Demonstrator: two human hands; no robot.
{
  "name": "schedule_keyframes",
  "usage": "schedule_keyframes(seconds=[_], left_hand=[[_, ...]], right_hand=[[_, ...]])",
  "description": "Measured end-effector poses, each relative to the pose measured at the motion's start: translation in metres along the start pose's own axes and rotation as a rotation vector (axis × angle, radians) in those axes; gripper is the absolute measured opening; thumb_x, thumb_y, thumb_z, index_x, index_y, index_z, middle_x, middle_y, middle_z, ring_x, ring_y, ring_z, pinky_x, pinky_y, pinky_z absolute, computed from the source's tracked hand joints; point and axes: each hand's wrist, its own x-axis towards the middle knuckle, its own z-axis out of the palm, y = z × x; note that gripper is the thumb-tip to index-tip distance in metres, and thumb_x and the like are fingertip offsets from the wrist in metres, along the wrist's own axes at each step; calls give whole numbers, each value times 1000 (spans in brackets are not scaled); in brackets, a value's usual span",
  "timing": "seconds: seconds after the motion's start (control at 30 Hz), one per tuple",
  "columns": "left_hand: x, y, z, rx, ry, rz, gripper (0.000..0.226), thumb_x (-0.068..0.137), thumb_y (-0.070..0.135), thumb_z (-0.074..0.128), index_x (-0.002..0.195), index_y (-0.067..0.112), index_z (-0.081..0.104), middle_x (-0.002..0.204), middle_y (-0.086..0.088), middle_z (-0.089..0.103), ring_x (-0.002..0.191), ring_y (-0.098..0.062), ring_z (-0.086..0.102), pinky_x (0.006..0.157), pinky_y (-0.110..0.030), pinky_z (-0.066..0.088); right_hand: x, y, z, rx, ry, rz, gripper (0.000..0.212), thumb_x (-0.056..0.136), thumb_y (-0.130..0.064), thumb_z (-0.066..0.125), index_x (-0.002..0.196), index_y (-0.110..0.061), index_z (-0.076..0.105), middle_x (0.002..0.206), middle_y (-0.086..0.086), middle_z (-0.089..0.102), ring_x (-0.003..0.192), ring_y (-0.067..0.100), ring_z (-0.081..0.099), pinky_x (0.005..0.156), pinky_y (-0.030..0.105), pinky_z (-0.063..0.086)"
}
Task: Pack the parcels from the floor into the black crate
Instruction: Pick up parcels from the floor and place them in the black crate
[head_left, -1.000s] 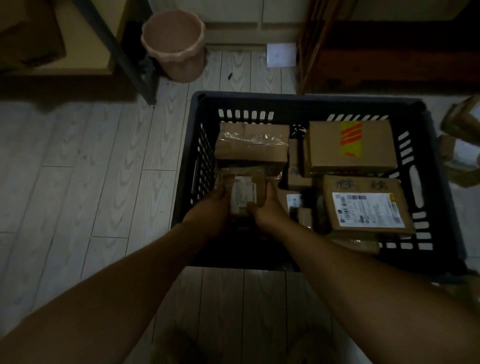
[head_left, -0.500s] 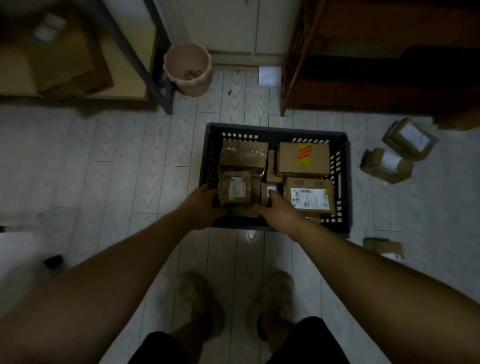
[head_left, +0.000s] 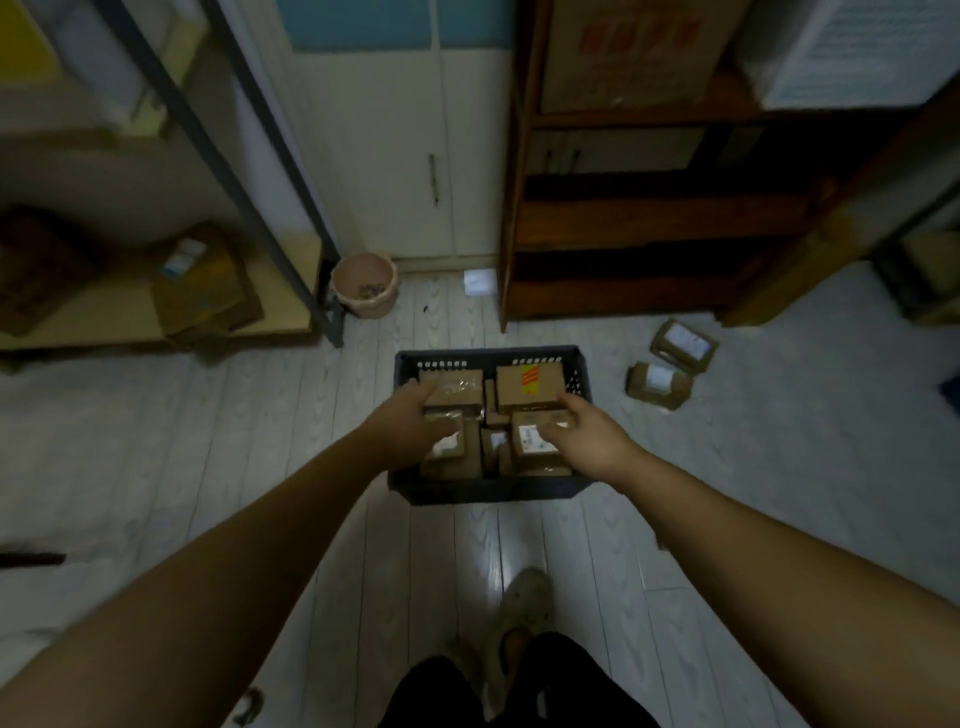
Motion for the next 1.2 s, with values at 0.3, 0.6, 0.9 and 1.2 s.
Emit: schedule_keyframes(seconds=[0.3,0.6,0.9,1.2], left_hand=[[-32,116,36,87,-108,186,71,86,40,59,145,24,23,151,0,29,130,-17,37,97,-19,30],[-32,242,159,148,-177,243,73,86,42,59,146,24,22,154,-3,23,138,-23,28,110,-36,25],[-28,317,281,91,-248,112,68,89,39,55,146,27,20,152,-7,26,135,-26,32,110,-40,28],[43,318,318,2,-295,-27,71,89,40,56,147,25,19,153,-9,24,136,-29,30,108,-39,29]], right_hand=[[-118,49,-98,-33,365,127,71,88,-46,57,147,-22,28,152,5,33,135,26,37,103,32,33],[-191,140,-229,-30,407,115,67,90,-43,56,147,-21,28,152,2,32,136,25,36,104,32,33],[-212,243,-332,-9,344,191,68,90,-42,55,147,-18,28,153,6,31,137,25,34,107,33,30],[-158,277,-349,10,273,266,67,91,-41,56,147,-18,28,153,8,31,138,26,33,108,35,30]])
